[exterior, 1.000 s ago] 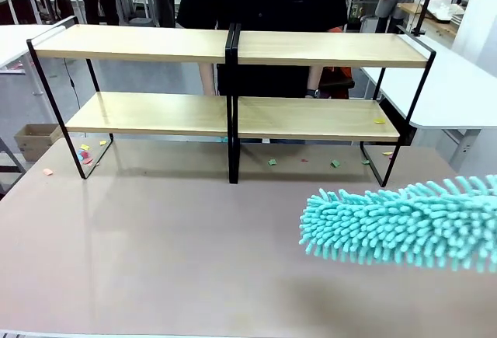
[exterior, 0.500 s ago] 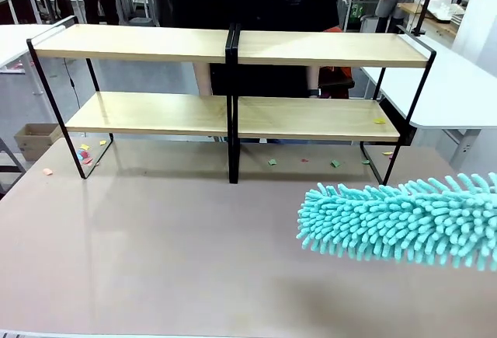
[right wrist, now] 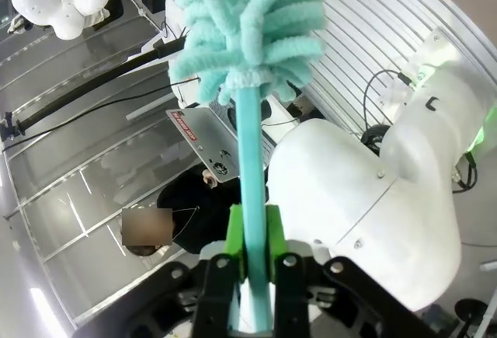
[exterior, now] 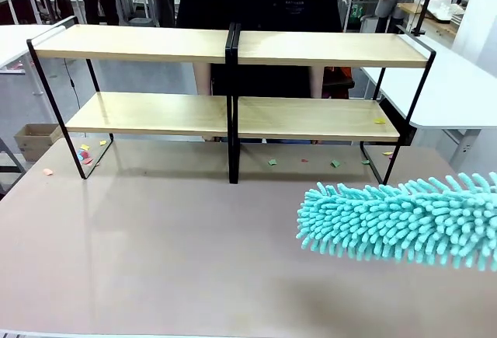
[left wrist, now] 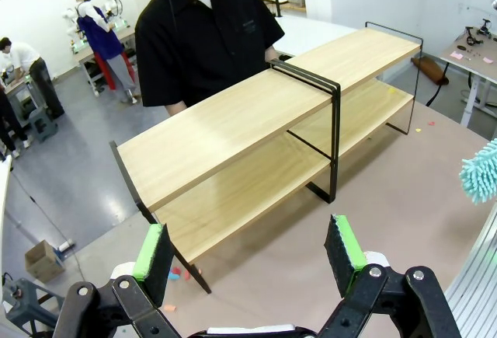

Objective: Clean the shelves.
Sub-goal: Clean another randomly selected level of the Shelf with the Duster.

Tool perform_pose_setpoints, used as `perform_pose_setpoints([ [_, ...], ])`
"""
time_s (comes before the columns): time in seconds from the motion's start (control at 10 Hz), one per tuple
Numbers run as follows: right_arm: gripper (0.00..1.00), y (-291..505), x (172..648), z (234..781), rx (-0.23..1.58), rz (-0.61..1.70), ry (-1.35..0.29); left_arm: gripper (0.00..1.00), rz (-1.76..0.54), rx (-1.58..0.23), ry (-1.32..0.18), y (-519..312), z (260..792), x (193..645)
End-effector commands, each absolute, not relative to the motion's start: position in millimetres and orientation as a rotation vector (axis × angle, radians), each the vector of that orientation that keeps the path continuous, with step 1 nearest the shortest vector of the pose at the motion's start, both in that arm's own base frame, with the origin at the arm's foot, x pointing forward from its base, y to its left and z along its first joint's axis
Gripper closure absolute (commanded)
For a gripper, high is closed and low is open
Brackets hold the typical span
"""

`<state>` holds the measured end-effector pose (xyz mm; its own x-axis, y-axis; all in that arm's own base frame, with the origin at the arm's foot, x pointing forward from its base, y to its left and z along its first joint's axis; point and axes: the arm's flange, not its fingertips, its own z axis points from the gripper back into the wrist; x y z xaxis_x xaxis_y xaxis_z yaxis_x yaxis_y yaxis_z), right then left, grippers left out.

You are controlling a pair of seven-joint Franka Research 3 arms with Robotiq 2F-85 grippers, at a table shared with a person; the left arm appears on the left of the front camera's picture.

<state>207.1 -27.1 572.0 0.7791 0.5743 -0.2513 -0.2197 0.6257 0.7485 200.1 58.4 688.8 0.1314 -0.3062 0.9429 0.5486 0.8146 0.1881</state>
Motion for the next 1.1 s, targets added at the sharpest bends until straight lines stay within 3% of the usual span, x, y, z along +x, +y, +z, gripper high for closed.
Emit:
perform_pose_setpoints([
  [0.0,0.87,-17.6,199.5,575.0,0.682,0.344,0.379,0.0,-0.626,-0.219,-1.303,58.4,687.6,200.5],
  [0.2,0.87,13.0,236.7,557.9,0.633,0.417,0.345,0.0,-0.626,-0.219,-1.303,58.4,687.6,200.5],
  [0.4,0.87,38.4,271.2,526.1,0.582,0.313,0.237,0.0,-0.626,-0.219,-1.303,58.4,687.6,200.5],
  [0.6,0.87,66.7,280.6,511.8,0.597,0.382,0.162,0.0,-0.626,-0.219,-1.303,58.4,687.6,200.5],
  [0.7,0.87,38.4,273.9,528.5,0.568,0.326,0.247,0.0,-0.626,-0.219,-1.303,58.4,687.6,200.5],
  [1.0,0.87,61.0,316.0,508.3,0.525,0.232,0.157,0.0,-0.626,-0.219,-1.303,58.4,687.6,200.5],
])
